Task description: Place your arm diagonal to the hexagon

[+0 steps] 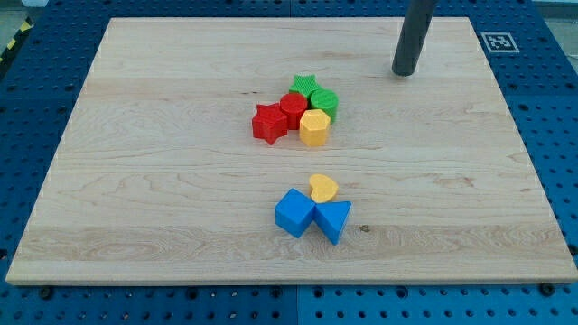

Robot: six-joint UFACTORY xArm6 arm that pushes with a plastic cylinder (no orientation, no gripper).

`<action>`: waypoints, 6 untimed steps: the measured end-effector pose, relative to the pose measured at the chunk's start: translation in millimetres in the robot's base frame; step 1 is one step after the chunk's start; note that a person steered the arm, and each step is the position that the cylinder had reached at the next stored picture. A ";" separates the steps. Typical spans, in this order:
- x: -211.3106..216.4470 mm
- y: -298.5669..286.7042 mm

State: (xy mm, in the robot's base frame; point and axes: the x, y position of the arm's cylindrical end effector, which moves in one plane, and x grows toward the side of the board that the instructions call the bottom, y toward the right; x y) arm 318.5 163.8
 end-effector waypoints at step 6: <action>106.2 -47.7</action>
